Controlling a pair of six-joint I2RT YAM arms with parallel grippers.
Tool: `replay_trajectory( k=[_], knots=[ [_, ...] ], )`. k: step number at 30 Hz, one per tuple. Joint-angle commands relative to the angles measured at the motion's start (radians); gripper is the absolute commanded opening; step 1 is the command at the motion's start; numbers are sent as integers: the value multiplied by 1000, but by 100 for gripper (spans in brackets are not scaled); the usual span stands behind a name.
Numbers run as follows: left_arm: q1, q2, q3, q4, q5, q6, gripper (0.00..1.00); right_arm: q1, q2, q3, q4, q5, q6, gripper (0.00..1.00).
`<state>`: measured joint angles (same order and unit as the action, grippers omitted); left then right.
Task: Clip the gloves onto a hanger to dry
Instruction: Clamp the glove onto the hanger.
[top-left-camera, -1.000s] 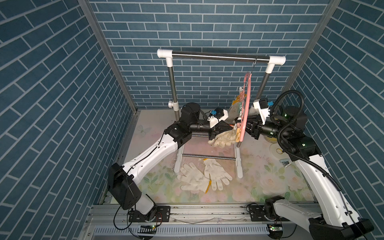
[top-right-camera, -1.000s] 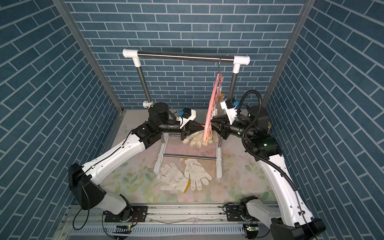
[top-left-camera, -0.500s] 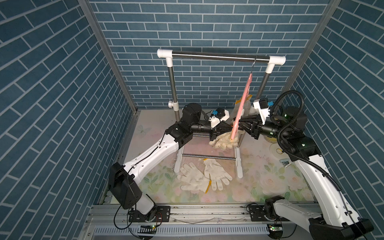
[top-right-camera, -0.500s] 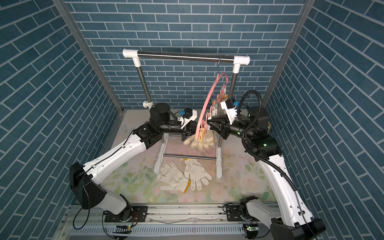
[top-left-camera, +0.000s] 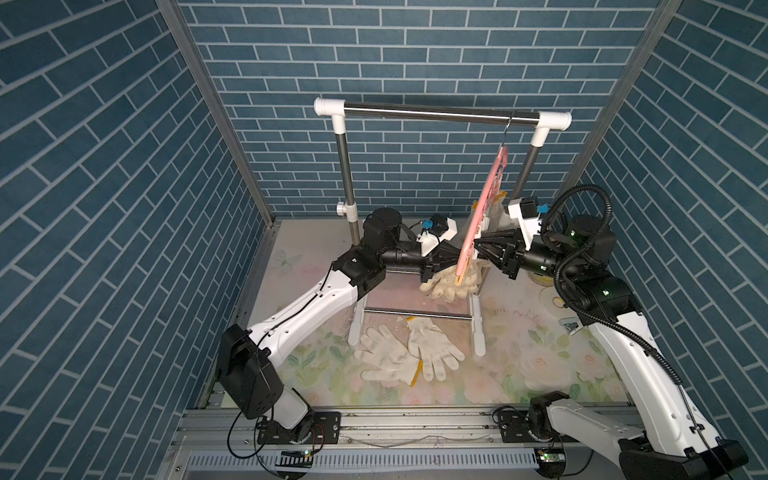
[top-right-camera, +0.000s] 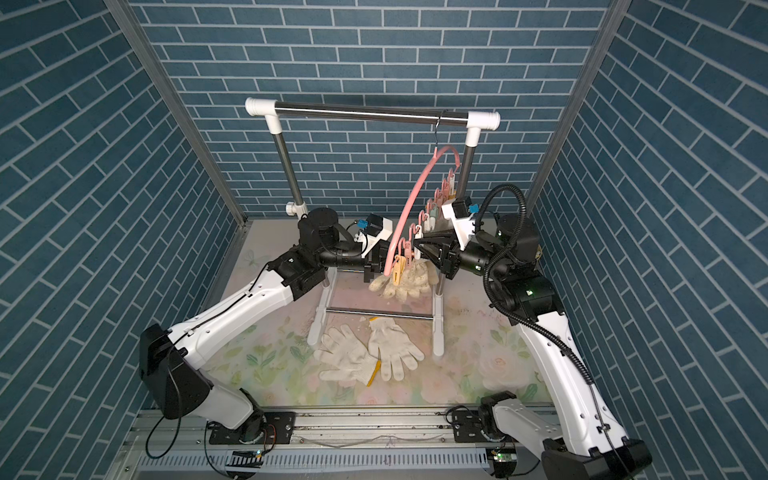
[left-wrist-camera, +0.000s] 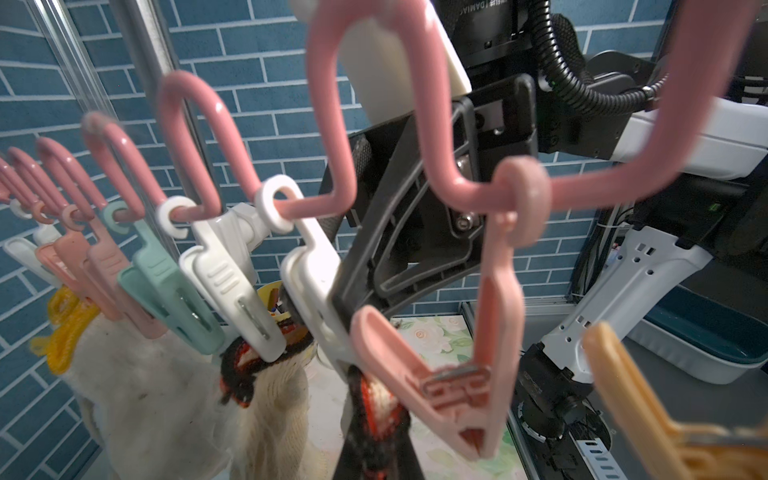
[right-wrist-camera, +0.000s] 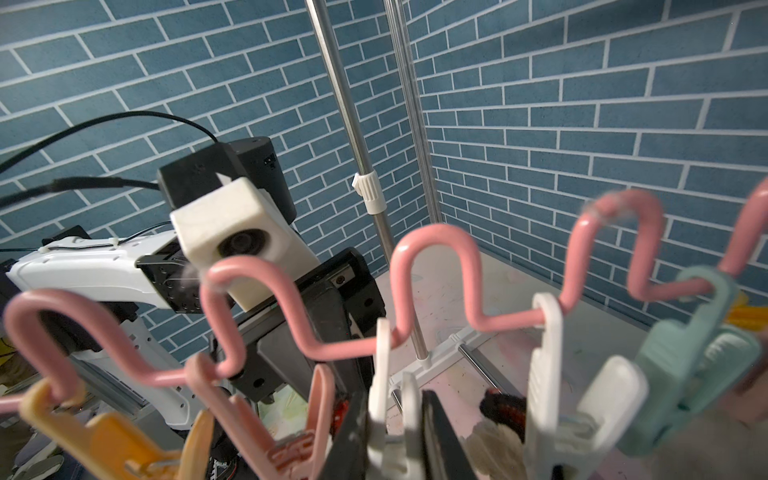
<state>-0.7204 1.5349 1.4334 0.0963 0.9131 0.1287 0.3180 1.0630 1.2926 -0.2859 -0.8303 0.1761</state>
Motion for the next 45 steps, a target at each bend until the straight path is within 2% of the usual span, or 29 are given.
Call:
replay_trajectory(
  k=[1, 5, 6, 8, 13, 19, 23, 26, 30, 33, 35, 40, 42, 45],
  knots=[
    [-20, -71, 14, 124, 104, -19, 0, -7, 13, -28, 1, 69, -52, 0],
    [-20, -78, 8, 128, 89, -23, 0, -6, 15, -26, 0, 72, -50, 0],
    [-20, -79, 7, 122, 84, -17, 3, -7, 14, -24, -1, 73, -50, 2],
    [-20, -85, -1, 109, 70, -2, 11, -6, 15, -23, -5, 76, -50, 9],
    [-19, -111, -45, 105, 32, 21, 17, -7, 10, -14, -14, 90, -53, 26],
    [-17, -153, -104, 112, -38, 48, 33, -7, 8, 5, -28, 101, -58, 43],
    [-11, -191, -156, 134, -135, 56, 43, -7, -6, 15, -33, 120, -65, 52],
    [-7, -220, -184, 134, -228, 62, 44, -8, -22, 26, -48, 145, -75, 58],
    [-1, -256, -205, 130, -373, 19, 45, -15, -43, 43, -76, 187, -79, 62],
    [2, -276, -203, 97, -541, -69, 44, -23, -69, 60, -98, 229, -72, 64],
    [3, -288, -194, 35, -582, -39, 43, -32, -91, 68, -114, 269, -61, 64],
    [3, -368, -276, -15, -541, 41, 45, -49, -147, 80, -207, 457, -14, 65],
    [-5, -398, -306, -72, -524, 87, 45, -55, -168, 73, -258, 530, 16, 66],
    [-39, -438, -340, -204, -559, 173, 46, -64, -207, 38, -335, 623, 71, 65]
  ],
)
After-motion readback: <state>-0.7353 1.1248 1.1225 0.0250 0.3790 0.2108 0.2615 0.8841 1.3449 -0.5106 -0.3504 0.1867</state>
